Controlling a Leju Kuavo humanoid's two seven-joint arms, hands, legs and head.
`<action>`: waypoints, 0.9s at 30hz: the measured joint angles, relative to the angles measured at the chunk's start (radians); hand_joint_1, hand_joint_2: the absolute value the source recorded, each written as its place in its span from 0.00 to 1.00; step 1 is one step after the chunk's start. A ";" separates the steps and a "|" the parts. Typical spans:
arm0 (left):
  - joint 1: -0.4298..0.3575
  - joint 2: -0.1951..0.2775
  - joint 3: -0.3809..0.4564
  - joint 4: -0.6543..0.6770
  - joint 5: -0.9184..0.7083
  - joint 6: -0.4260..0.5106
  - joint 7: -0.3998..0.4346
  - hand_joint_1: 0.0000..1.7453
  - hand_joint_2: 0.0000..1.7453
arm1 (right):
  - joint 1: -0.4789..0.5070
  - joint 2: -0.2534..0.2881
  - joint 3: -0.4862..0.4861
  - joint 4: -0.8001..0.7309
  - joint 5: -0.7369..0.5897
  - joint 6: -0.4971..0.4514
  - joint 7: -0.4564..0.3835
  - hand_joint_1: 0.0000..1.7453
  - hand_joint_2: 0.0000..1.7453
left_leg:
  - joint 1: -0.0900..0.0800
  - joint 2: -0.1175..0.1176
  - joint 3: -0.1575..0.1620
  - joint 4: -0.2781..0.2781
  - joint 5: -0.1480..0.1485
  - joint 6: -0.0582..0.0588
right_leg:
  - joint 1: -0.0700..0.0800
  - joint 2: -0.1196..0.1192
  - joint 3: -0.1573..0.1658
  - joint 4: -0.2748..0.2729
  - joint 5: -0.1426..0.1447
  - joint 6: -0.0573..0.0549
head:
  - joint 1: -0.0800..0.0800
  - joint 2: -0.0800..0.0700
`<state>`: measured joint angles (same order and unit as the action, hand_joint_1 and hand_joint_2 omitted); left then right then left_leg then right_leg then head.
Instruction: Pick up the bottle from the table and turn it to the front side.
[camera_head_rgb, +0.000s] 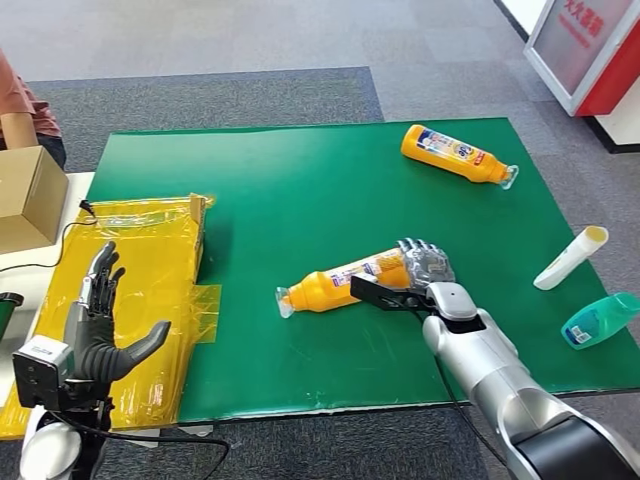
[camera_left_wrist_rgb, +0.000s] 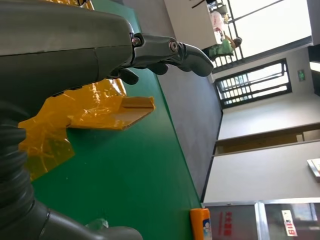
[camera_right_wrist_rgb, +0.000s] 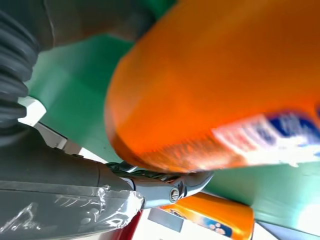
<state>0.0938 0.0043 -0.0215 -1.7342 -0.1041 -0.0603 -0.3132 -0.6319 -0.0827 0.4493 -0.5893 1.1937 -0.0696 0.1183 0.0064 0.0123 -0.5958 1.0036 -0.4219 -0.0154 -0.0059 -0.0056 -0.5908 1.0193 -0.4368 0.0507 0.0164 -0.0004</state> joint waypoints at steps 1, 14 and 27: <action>0.000 0.000 -0.001 0.000 0.000 0.000 0.000 0.00 1.00 | -0.005 0.002 0.003 0.006 0.001 0.000 -0.002 1.00 1.00 | 0.000 0.000 0.000 0.000 0.000 0.000 | 0.000 0.000 0.000 0.000 0.000 0.000 | 0.000 0.000; 0.002 -0.002 -0.002 0.000 0.000 0.000 0.000 0.00 1.00 | -0.015 0.008 0.011 0.032 -0.052 -0.027 -0.037 1.00 1.00 | 0.000 0.000 0.000 0.000 0.000 0.000 | 0.000 0.000 0.000 0.000 0.000 0.000 | 0.000 0.000; -0.002 -0.001 -0.002 0.000 0.037 0.002 -0.001 0.00 1.00 | 0.098 0.017 -0.136 -0.184 -0.480 -0.028 -0.281 1.00 1.00 | 0.000 0.000 -0.001 0.000 0.000 0.000 | 0.000 0.000 -0.001 0.000 0.000 0.000 | 0.000 0.000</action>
<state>0.0918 0.0029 -0.0238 -1.7339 -0.0673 -0.0580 -0.3140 -0.5334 -0.0655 0.3129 -0.7738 0.7142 -0.0979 -0.1627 0.0064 0.0122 -0.5972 1.0036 -0.4219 -0.0153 -0.0059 -0.0057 -0.5921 1.0193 -0.4367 0.0507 0.0162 -0.0004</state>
